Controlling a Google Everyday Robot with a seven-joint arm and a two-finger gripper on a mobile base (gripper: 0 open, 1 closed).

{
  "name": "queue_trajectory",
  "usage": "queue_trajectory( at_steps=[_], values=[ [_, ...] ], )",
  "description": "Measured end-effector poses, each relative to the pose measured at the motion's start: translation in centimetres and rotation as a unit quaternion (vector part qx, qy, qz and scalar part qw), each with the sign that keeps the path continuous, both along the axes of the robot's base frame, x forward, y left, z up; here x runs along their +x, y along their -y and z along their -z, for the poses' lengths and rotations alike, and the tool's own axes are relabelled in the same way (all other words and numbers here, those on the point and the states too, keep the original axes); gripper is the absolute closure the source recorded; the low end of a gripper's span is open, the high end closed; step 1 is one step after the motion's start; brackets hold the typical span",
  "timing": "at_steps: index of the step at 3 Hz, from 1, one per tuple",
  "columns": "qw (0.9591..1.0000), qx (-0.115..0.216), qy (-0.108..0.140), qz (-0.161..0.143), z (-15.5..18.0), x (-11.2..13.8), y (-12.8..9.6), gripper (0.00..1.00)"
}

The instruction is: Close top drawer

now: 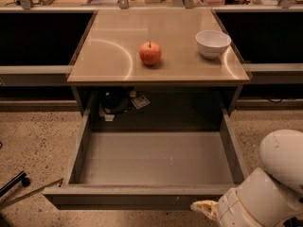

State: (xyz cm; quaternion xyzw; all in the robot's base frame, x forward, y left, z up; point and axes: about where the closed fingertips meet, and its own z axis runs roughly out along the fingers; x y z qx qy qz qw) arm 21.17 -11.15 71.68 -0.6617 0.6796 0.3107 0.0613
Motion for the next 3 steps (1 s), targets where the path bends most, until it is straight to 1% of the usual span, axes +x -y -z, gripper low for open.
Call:
queue_trajectory(
  at_steps=[1,2,3],
  values=[
    [0.9991,0.019,-0.026,-0.029,2.4,-0.5,-2.3,0.0],
    [0.9972,0.032,-0.035,-0.058,4.3,0.4,-4.6,0.0],
    [0.9962,0.039,-0.028,-0.073,5.4,1.9,-6.2,0.0]
  ],
)
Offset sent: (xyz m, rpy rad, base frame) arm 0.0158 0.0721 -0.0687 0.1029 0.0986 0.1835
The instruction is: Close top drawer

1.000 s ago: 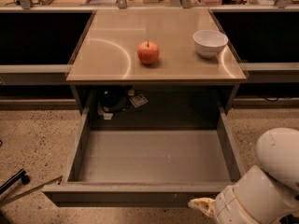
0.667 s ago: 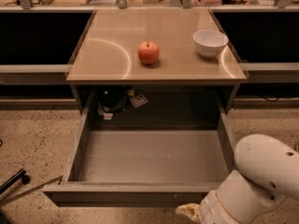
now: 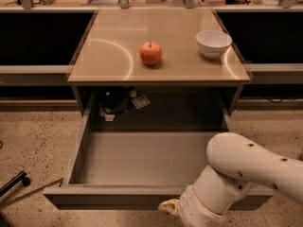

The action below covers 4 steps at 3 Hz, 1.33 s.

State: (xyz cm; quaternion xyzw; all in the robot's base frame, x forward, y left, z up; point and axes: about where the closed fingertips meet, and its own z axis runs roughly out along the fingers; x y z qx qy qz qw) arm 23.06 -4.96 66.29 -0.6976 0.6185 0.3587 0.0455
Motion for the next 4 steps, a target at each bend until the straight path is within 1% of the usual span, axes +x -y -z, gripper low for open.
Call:
queue_trajectory(
  at_steps=[1,2,3,4],
  values=[
    [0.9993,-0.016,0.033,0.001,0.3,2.5,-0.7,0.0],
    [0.9974,-0.038,0.058,0.018,0.5,5.0,0.1,0.0],
    [0.9972,-0.04,0.061,0.016,0.8,5.6,0.2,0.0],
    [0.9966,-0.049,0.063,0.02,1.6,8.0,1.0,0.0]
  ],
)
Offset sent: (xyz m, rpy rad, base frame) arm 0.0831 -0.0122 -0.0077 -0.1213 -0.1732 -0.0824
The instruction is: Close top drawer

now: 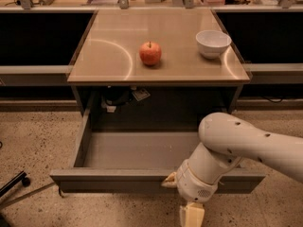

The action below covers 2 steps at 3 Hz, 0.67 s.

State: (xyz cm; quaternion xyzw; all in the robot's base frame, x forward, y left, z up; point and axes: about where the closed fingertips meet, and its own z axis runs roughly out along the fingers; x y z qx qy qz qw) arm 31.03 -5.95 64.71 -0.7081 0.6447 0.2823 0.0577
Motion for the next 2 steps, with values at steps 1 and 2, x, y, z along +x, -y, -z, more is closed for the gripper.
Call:
queue_trajectory(
  at_steps=[1,2],
  values=[
    [0.9999,-0.003,0.002,0.012,0.4,1.6,1.1,0.0],
    [0.9986,0.02,-0.004,0.048,1.1,4.0,4.3,0.0]
  ],
)
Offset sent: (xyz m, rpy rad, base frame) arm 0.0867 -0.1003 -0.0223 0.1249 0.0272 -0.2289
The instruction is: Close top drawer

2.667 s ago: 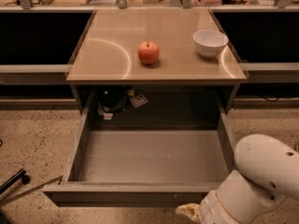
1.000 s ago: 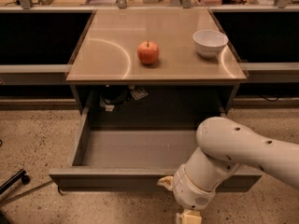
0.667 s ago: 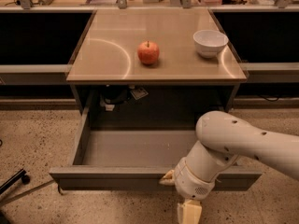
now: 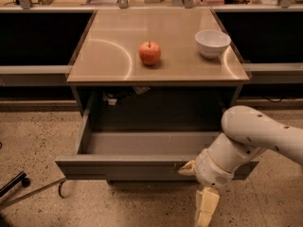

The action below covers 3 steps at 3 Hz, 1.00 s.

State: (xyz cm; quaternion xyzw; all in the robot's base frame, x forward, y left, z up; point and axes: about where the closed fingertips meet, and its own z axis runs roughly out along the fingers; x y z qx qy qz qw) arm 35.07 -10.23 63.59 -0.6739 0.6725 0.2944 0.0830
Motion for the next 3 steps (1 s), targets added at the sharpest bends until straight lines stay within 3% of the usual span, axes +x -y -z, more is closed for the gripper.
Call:
queue_trajectory(
  at_steps=[1,2,3],
  values=[
    [0.9993,0.014,0.005,0.035,0.2,2.8,3.2,0.0],
    [0.9993,0.01,0.005,0.034,0.2,3.4,3.2,0.0],
    [0.9986,0.009,0.015,0.05,0.0,7.0,3.4,0.0]
  ],
)
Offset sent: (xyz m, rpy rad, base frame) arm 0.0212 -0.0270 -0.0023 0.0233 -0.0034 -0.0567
